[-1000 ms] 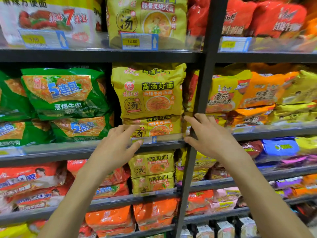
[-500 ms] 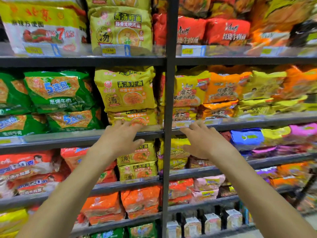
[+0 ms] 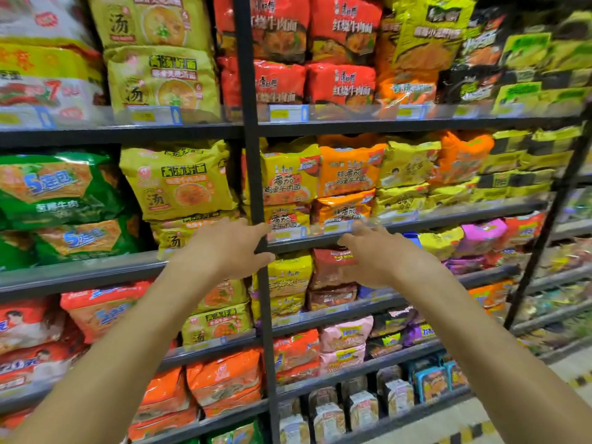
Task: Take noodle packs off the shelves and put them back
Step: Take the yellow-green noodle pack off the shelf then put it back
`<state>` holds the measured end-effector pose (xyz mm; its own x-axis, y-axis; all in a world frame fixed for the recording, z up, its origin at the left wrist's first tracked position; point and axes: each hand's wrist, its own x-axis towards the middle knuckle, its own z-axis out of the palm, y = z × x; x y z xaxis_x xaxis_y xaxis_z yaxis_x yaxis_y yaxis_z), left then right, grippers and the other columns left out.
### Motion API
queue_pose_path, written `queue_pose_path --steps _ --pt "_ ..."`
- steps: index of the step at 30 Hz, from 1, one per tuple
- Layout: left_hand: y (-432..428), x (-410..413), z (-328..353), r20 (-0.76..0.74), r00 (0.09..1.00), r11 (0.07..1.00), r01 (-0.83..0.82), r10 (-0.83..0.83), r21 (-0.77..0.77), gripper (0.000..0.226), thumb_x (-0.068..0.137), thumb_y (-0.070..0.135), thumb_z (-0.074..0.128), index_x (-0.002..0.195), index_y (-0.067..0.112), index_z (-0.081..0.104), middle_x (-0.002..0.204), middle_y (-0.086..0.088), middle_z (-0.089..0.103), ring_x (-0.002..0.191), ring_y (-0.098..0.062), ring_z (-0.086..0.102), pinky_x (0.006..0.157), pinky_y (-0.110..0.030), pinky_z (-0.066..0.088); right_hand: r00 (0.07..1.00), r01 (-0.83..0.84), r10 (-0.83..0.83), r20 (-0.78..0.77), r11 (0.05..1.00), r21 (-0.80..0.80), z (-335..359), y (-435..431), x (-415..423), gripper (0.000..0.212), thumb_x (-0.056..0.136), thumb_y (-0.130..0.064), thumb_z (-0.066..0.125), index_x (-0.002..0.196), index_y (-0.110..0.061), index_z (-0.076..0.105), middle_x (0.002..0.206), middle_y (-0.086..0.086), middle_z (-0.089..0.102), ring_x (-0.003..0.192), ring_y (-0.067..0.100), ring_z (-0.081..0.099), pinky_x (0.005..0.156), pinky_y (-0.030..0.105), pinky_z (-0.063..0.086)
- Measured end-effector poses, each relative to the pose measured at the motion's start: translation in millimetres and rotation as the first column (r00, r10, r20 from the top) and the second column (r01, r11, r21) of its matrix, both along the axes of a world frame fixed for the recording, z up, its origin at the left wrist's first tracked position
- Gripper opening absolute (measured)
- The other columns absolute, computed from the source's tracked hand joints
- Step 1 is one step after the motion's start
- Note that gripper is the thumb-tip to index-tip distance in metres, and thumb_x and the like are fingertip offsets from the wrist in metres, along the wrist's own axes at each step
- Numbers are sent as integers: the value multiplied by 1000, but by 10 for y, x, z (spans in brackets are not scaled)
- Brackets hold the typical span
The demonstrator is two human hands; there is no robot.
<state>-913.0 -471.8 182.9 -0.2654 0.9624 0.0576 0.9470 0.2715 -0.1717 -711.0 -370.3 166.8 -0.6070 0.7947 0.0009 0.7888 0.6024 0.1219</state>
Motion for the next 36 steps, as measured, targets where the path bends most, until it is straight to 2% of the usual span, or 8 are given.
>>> queue_pose_path --steps 3,8,15,18,23,29,36 --pt "122 203 95 -24 1000 1000 16 -16 10 61 102 60 40 157 37 26 153 -4 45 143 -31 40 107 -50 41 999 36 -36 -24 999 1 79 51 231 61 99 -46 51 152 -22 33 160 7 28 147 33 24 110 53 33" --pt "441 471 278 -52 996 996 78 -76 51 62 102 60 41 157 36 28 160 -2 38 146 -31 37 112 -51 40 995 84 -83 -53 996 11 233 203 578 61 99 -42 53 153 -24 32 155 8 36 144 35 30 108 50 39" --pt "1066 749 417 -80 986 983 152 -145 102 57 100 61 43 150 35 38 147 -3 51 138 -28 46 105 -48 45 988 149 -146 -45 987 67 402 733 909 62 99 -47 53 154 -25 32 153 9 38 139 34 37 108 49 41" --pt "1417 843 445 -68 985 978 163 -155 130 61 99 63 43 153 34 35 150 -3 48 139 -29 46 104 -48 45 988 152 -151 -26 984 89 448 1010 1027 62 99 -47 53 153 -25 33 152 9 39 140 34 36 107 48 39" --pt "2011 978 539 -36 983 953 186 -182 238 62 100 61 43 155 35 32 156 -3 44 142 -30 42 107 -51 45 991 136 -134 -23 972 190 586 1564 1170 56 98 -43 55 148 -24 40 145 10 46 133 33 43 101 47 46" --pt "2674 1118 669 -72 980 933 199 -186 299 56 100 59 44 148 32 41 145 -5 53 134 -30 48 99 -48 46 991 133 -130 -32 949 286 748 2152 1264 57 99 -48 51 148 -23 37 147 9 43 136 33 40 105 49 41" --pt "3182 1187 975 -133 976 914 207 -170 349 52 101 56 46 145 30 45 143 -3 55 133 -27 50 98 -46 46 991 117 -89 -95 932 344 1078 2808 1295 58 98 -52 52 149 -29 36 147 6 44 134 31 43 102 47 45"
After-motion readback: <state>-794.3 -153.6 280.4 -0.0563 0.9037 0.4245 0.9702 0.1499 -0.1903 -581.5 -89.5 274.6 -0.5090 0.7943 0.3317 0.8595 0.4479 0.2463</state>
